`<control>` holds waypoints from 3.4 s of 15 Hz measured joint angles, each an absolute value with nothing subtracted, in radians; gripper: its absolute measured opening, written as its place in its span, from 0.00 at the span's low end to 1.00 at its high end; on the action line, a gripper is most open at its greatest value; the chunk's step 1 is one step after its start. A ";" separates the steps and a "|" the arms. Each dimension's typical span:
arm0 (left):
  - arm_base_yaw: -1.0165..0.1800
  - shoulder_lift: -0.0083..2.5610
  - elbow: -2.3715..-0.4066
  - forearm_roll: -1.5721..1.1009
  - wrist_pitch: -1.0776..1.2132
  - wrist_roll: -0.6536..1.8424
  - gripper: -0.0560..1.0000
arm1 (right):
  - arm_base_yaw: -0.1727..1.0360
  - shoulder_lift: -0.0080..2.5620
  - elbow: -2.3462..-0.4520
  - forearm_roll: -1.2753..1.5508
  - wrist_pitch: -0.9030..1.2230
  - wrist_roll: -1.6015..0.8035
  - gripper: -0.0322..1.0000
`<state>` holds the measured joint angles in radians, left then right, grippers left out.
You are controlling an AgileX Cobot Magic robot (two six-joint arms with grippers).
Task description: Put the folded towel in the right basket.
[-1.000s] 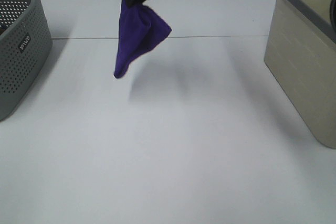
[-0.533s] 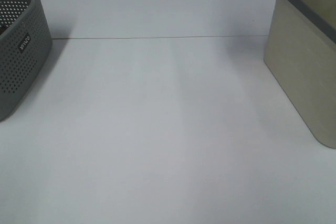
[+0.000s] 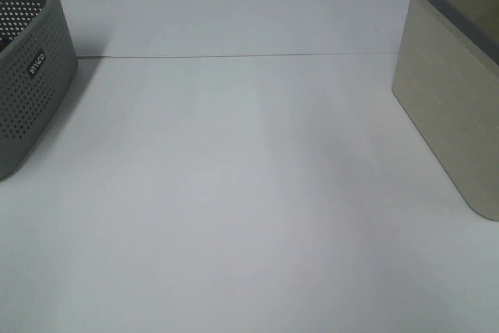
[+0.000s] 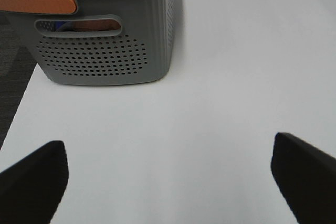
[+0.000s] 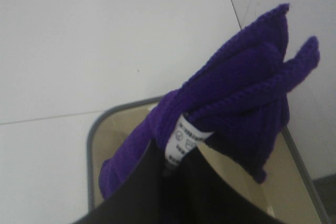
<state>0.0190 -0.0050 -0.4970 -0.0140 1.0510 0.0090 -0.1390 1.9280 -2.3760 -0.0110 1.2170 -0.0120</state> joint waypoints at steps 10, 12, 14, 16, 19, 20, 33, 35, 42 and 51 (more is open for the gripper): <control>0.019 -0.005 -0.497 -0.014 1.051 0.009 0.99 | -0.182 1.932 -2.194 -0.025 1.226 -0.015 0.85; 0.019 -0.005 -0.497 -0.014 1.051 0.009 0.99 | -0.182 1.932 -2.194 -0.017 1.226 -0.015 0.96; 0.019 -0.005 -0.497 -0.014 1.051 0.009 0.99 | -0.181 1.932 -2.194 0.018 1.226 -0.015 0.98; 0.019 -0.005 -0.497 -0.014 1.051 0.009 0.99 | -0.103 1.932 -2.194 0.080 1.226 -0.031 0.98; 0.019 -0.005 -0.497 -0.014 1.051 0.009 0.99 | 0.052 1.932 -2.194 0.072 1.225 -0.033 0.98; 0.019 -0.005 -0.497 -0.014 1.051 0.009 0.99 | 0.117 1.932 -2.194 0.059 1.225 -0.033 0.98; 0.019 -0.005 -0.497 -0.014 1.051 0.009 0.99 | 0.258 1.155 -1.411 0.000 1.222 0.036 0.98; 0.019 -0.005 -0.497 -0.014 1.051 0.009 0.99 | 0.258 0.970 -1.232 -0.013 1.213 0.058 0.98; 0.019 -0.005 -0.497 -0.014 1.051 0.009 0.99 | 0.258 0.261 -0.677 -0.014 1.195 0.065 0.98; 0.019 -0.005 -0.497 -0.014 1.051 0.009 0.99 | 0.260 0.000 -0.536 -0.016 1.133 0.067 0.98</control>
<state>0.0190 -0.0050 -0.4970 -0.0140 1.0510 0.0090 0.2600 0.0000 -0.5360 -0.0160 1.1330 0.0670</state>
